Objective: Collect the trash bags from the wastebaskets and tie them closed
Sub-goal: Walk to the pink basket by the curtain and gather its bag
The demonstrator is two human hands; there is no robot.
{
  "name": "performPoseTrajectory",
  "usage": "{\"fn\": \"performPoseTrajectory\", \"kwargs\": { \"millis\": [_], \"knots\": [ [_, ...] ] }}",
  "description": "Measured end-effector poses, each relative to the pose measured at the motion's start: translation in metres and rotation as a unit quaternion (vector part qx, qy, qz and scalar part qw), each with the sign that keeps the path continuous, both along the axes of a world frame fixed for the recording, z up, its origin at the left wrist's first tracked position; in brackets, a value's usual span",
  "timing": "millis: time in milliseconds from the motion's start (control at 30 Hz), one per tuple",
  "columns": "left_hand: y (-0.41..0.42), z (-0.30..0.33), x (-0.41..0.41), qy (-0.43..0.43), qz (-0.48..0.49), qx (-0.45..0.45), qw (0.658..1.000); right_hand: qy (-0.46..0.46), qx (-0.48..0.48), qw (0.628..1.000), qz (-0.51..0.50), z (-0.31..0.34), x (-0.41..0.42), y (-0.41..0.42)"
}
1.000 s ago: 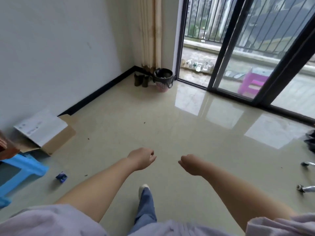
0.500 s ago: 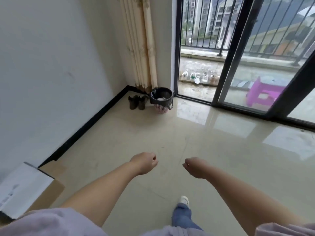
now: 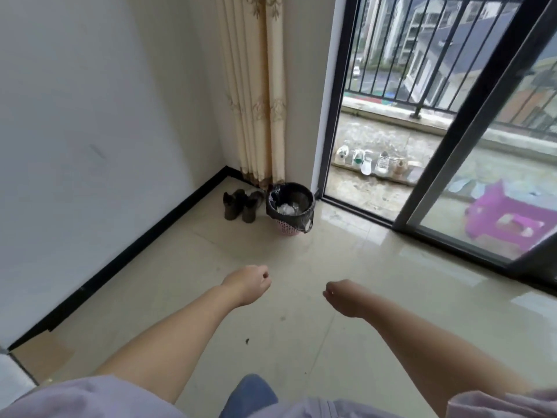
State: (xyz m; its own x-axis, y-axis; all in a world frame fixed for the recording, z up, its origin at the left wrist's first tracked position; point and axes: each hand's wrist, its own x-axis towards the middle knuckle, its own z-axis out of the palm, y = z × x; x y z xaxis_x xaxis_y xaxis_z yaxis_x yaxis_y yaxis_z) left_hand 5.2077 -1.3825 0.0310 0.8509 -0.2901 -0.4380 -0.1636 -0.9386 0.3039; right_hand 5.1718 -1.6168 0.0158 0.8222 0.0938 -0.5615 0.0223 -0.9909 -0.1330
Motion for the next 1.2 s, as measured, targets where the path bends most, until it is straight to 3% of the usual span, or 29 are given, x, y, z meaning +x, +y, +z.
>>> {"fn": "performPoseTrajectory", "kwargs": {
  "millis": [267,467,733,967,1100,1200],
  "knots": [
    [-0.02,-0.022,0.165,0.025,-0.036,0.005,0.999,0.018,0.002,0.999,-0.038,-0.025,0.146,-0.019],
    [-0.031,-0.019,0.308,0.025,-0.065,0.03,0.997,-0.001,0.035,0.992,-0.123,-0.019,0.27,-0.029],
    [-0.082,-0.06,0.423,0.075,-0.044,-0.002,0.996,0.027,0.05,0.99,-0.126,-0.049,0.389,-0.07],
    [-0.102,-0.166,0.503,0.132,0.01,-0.025,0.991,0.066,0.061,0.987,-0.137,-0.141,0.486,-0.098],
    [-0.099,-0.269,0.566,0.151,0.086,-0.069,0.982,0.065,0.078,0.982,-0.16,-0.24,0.537,-0.097],
    [-0.09,-0.344,0.612,0.119,0.147,-0.097,0.977,0.05,0.093,0.975,-0.195,-0.322,0.569,-0.09]
  ]
}}
